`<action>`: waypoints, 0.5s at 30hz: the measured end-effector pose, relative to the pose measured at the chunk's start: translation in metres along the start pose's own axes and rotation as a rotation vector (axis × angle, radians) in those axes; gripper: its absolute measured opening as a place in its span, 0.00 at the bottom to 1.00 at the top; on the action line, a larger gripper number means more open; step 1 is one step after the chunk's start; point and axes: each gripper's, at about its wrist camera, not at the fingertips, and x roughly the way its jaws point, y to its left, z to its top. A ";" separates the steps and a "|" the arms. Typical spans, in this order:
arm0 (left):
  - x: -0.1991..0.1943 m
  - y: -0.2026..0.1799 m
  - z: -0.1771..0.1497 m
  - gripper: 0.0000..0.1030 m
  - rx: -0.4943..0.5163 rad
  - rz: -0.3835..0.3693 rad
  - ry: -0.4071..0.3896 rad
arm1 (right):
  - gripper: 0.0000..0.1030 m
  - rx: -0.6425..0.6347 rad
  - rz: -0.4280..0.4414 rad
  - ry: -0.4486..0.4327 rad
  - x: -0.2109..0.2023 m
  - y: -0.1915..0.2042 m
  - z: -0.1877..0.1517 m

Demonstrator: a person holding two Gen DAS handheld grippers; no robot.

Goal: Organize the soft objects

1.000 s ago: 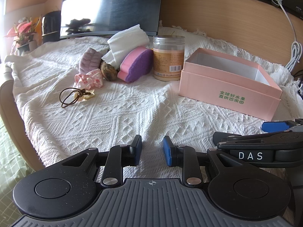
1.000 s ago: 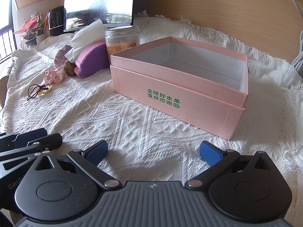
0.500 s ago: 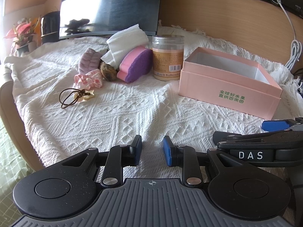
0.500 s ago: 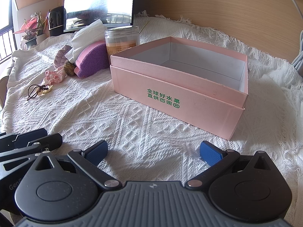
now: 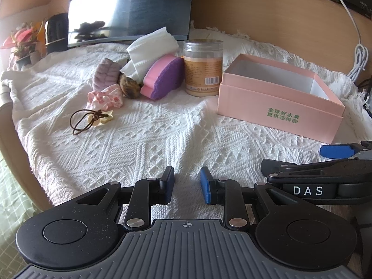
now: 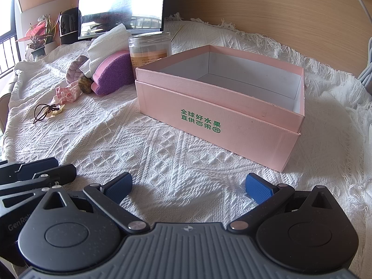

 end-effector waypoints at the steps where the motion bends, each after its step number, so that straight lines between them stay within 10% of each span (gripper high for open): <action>1: 0.000 0.001 0.000 0.27 -0.001 -0.003 0.003 | 1.00 0.000 0.000 0.000 0.000 0.000 0.000; 15: 0.013 0.039 0.029 0.22 -0.072 -0.183 0.159 | 1.00 -0.062 0.054 0.160 0.008 -0.003 0.019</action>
